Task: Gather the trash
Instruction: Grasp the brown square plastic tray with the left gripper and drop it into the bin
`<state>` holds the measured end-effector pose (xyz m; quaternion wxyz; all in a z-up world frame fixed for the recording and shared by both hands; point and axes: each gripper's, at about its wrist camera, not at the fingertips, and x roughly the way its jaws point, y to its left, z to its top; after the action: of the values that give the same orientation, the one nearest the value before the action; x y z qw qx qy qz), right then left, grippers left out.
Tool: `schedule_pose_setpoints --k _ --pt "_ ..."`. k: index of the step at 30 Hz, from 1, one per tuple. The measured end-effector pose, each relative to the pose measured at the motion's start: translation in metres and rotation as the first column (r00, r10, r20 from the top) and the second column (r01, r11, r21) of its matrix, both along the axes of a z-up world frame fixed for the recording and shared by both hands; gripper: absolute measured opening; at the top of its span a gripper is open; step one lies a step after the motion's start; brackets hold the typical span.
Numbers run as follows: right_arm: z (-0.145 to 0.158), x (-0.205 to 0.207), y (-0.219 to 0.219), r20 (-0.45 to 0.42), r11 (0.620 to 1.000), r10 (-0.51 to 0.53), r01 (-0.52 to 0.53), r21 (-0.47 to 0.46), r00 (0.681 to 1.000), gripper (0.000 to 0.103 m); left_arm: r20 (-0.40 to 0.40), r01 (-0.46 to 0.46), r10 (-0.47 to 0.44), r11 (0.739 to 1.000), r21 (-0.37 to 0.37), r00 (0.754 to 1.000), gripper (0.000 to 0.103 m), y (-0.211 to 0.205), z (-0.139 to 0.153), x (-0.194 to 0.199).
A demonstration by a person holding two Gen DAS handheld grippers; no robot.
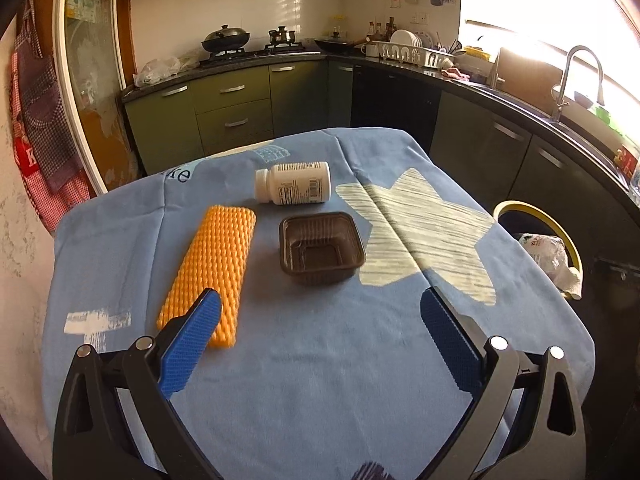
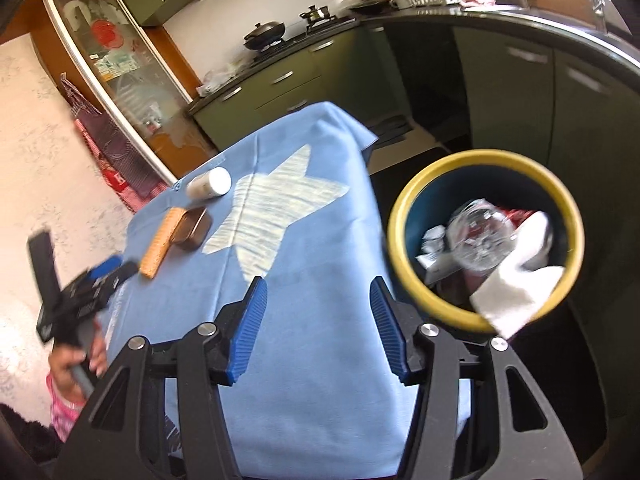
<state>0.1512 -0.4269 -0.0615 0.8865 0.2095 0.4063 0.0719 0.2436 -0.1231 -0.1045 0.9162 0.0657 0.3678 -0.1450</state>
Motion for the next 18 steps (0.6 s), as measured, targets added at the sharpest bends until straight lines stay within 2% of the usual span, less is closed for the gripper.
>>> schedule_pose_setpoints --k 3,7,10,16,18 --pt "-0.005 0.000 0.002 -0.003 1.000 0.011 -0.011 0.027 1.000 0.052 -0.037 -0.021 0.022 0.999 0.027 0.999 0.098 -0.016 -0.003 0.035" --pt "-0.009 0.000 0.004 0.000 0.998 0.023 -0.023 0.050 1.000 0.052 -0.113 -0.046 0.051 0.998 0.052 0.992 0.098 -0.030 -0.023 0.075" --pt "-0.011 0.000 0.003 -0.001 0.998 0.030 -0.030 0.060 1.000 0.053 -0.139 -0.061 0.069 0.996 0.060 0.988 0.098 -0.037 -0.035 0.097" --pt "-0.018 0.003 -0.003 -0.015 0.996 0.025 -0.024 0.081 1.000 0.053 -0.171 -0.056 0.069 0.995 0.080 0.983 0.098 -0.046 -0.053 0.113" --pt "-0.020 0.002 -0.003 -0.019 0.996 0.025 -0.023 0.086 1.000 0.053 -0.171 -0.047 0.062 0.995 0.090 0.983 0.093 -0.049 -0.057 0.115"
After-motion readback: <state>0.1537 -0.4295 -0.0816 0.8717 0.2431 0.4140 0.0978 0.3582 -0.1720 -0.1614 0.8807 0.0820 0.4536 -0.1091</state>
